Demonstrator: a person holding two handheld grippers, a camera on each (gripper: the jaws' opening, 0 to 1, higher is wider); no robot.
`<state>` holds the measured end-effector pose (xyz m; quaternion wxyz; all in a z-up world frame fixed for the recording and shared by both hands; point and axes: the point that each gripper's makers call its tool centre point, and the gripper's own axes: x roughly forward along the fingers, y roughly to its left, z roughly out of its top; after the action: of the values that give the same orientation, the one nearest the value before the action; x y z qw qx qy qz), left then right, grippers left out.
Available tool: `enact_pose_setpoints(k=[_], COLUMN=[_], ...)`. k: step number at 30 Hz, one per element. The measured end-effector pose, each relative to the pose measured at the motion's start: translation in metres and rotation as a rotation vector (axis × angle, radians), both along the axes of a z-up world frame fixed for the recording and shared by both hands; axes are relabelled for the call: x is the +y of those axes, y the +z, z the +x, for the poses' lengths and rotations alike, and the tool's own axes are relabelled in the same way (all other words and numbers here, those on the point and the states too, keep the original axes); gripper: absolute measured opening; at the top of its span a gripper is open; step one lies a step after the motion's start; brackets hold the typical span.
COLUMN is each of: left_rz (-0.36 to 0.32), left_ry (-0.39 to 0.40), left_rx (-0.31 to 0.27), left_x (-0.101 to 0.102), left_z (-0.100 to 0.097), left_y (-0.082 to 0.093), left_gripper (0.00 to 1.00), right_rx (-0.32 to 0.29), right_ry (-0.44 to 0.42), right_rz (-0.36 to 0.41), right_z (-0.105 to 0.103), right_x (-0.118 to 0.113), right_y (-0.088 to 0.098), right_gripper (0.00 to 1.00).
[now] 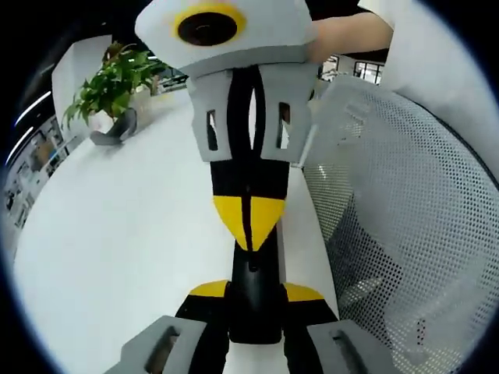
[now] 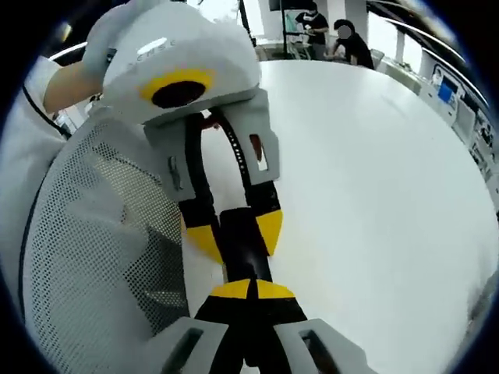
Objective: Press the specified remote control buttons in sequence, fully releasing each button before pressing the next.
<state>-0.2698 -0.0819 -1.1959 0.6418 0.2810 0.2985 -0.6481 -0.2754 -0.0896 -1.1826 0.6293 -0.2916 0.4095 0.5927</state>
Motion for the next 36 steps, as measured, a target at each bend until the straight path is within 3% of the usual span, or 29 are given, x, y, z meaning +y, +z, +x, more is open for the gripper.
enact_pose_setpoints(k=[1,5,9,15,23,28,36], left_rz=[-0.001,-0.003,-0.005,-0.003,0.007,0.006,0.002], left_ry=[0.000,0.003,0.007,0.007,0.005,0.010,0.010], left_rx=[0.001,0.000,0.000,-0.001,-0.003,-0.002,-0.001], left_x=[-0.0003,-0.0003,-0.0004,-0.0004,-0.0002,0.0002,0.0003], left_z=[0.0000,0.0006,0.0002,0.0000,-0.0022,-0.0021,-0.0028], left_y=[0.0000,-0.0002,0.0004,0.0002,0.0025,0.0023,0.0026], left_gripper=[0.24,0.24,0.24,0.24,0.24,0.24,0.24], right_rx=[-0.025,-0.023,-0.074,-0.112,-0.068,-0.082,-0.097], right_ry=[0.008,0.024,0.076,0.066,0.033,0.099,0.128], right_rz=[-0.005,-0.015,-0.052,-0.069,-0.022,-0.046,-0.094], right_z=[0.0030,0.0013,0.0008,0.0028,0.0035,0.0010,0.0010], right_x=[0.0002,0.0005,0.0020,0.0050,0.0043,0.0078,0.0090], right_y=[-0.0002,-0.0004,-0.0018,-0.0027,-0.0003,-0.0006,-0.0028], right_gripper=[0.00,0.00,0.00,0.00,0.00,0.00,0.00])
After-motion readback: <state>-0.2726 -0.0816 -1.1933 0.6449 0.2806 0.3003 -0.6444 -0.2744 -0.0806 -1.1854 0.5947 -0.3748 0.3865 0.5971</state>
